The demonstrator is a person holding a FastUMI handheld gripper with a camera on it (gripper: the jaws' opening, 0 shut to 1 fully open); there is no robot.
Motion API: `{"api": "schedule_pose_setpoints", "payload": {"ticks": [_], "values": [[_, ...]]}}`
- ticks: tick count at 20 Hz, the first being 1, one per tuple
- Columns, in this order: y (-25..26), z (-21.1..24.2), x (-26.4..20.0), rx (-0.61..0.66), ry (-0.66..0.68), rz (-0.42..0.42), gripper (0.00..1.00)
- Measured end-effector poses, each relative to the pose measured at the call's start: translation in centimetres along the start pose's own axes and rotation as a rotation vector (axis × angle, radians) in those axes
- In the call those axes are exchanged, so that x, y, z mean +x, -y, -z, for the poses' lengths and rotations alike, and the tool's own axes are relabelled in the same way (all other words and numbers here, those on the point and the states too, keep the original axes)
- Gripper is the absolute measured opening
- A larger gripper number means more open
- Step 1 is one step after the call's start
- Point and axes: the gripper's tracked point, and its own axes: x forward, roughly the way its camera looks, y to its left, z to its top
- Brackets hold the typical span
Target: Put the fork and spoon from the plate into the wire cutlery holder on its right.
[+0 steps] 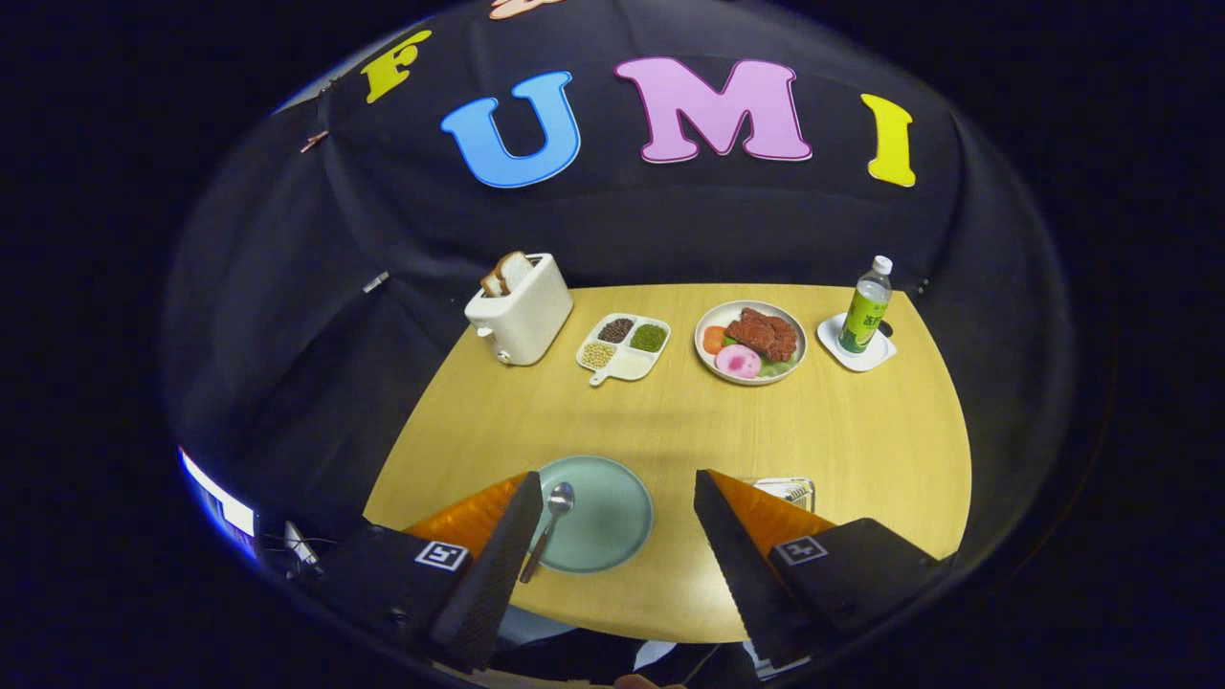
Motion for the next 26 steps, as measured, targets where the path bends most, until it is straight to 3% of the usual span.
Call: {"api": "schedule_pose_setpoints", "payload": {"ticks": [11, 17, 21, 25, 26], "values": [[-7.2, 11.4, 9.9, -0.04, -0.303, -0.027, 0.99], [-7.8, 18.7, 14.1, -0.066, -0.527, 0.005, 0.99], [-6.4, 21.9, 16.8, -0.049, -0.604, 0.078, 0.98], [-5.6, 22.9, 17.8, -0.01, -0.631, 0.118, 0.9], [-5.5, 23.1, 18.0, -0.019, -0.636, 0.122, 0.83]]}}
